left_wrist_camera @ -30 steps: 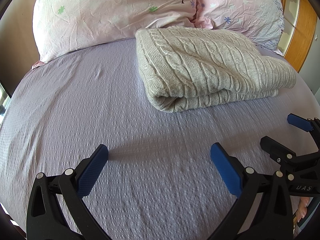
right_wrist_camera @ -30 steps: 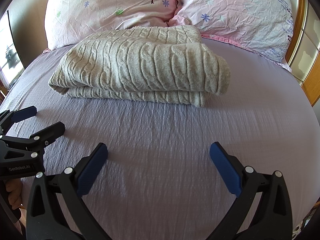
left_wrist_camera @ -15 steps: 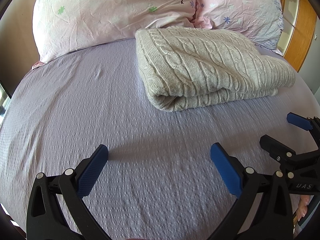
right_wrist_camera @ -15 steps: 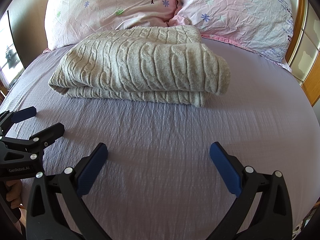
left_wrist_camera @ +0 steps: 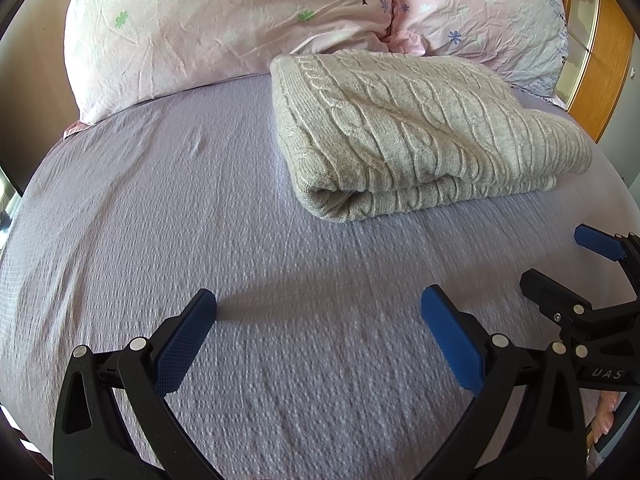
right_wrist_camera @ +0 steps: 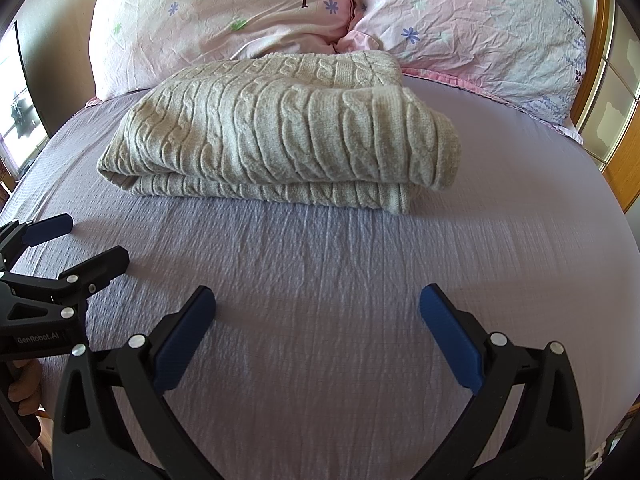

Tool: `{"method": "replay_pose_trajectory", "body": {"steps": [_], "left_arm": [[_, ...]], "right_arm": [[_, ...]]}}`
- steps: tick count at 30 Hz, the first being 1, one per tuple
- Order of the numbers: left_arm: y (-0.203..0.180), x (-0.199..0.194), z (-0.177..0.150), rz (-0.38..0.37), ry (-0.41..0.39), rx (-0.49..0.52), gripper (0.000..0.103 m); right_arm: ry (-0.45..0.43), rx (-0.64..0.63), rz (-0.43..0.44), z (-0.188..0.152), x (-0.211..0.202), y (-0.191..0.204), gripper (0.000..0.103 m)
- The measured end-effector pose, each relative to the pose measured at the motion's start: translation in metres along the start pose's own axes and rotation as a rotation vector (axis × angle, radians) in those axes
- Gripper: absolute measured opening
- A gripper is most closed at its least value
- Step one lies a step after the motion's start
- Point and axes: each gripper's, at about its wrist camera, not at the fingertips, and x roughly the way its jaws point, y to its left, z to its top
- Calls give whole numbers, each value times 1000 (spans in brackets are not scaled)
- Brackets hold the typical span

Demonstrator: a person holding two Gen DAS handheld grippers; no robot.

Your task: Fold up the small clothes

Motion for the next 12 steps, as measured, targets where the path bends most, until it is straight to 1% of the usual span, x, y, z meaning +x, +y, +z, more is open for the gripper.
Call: {"method": "replay_pose_trajectory", "body": {"steps": [12], "left_arm": [[0,-1,-2,-3,-9,2,102]], "right_arm": [[0,0,0,0,0,0,101]]}}
